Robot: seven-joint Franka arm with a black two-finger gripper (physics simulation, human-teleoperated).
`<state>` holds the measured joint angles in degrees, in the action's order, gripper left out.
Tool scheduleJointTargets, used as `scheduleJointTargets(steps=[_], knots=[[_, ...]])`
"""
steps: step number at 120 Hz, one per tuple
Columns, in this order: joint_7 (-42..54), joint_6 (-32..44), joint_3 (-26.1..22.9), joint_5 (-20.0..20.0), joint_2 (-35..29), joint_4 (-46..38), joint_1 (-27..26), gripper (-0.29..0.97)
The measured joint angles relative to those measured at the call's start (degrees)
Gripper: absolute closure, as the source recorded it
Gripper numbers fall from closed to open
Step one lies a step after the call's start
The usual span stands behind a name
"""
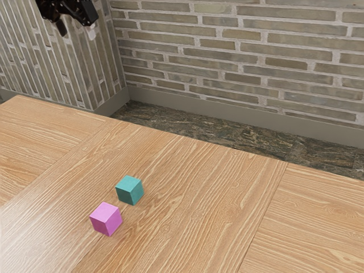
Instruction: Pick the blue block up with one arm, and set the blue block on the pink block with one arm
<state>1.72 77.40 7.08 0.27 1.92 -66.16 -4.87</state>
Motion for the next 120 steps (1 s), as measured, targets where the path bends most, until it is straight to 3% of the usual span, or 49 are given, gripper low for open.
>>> scheduleJointTargets(steps=[54, 69, 89, 120], knots=[[0.0, 1.0, 0.4, -0.5, 4.8, -0.8, -2.0, 0.00], [0.0, 7.1, -0.6, -1.3, 2.3, -15.1, -0.9, 0.00], [0.0, 20.9, -2.2, -1.6, -0.5, -33.4, -0.7, 0.00], [0.3, 38.6, -3.3, -1.3, -1.0, -48.6, -1.9, 0.00]])
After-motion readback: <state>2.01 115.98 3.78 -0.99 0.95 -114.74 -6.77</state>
